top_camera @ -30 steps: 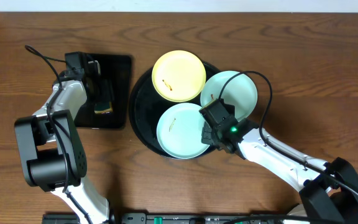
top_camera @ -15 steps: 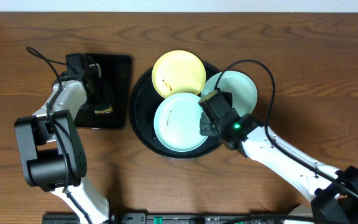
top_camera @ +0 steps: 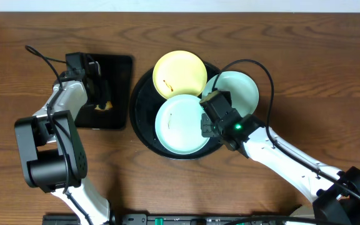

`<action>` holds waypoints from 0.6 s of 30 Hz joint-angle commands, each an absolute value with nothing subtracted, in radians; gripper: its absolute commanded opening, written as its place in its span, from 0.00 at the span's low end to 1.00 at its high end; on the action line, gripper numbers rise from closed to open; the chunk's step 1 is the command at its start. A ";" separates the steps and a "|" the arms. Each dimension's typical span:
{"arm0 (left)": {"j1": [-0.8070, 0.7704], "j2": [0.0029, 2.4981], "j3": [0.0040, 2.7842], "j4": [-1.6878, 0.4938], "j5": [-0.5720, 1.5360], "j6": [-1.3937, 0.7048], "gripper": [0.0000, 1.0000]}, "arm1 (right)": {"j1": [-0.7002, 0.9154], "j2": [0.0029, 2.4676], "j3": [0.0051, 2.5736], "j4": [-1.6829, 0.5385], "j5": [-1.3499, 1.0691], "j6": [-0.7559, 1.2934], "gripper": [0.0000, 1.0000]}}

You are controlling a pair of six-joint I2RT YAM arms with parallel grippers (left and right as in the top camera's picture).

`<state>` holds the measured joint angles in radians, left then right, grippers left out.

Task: Clean dirty plates on tray and stack at the side
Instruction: 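Lift the sponge with the left gripper out of the tray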

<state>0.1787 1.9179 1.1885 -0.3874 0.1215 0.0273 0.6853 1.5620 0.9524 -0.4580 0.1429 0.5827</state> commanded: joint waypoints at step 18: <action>0.178 1.623 1.214 -0.274 0.097 -0.134 0.08 | 0.647 1.514 1.014 -0.442 0.202 0.361 0.01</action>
<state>0.1787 1.6279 1.1976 -0.3130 0.1123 -0.0830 0.6670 1.5360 0.9924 -0.4484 0.1802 0.3878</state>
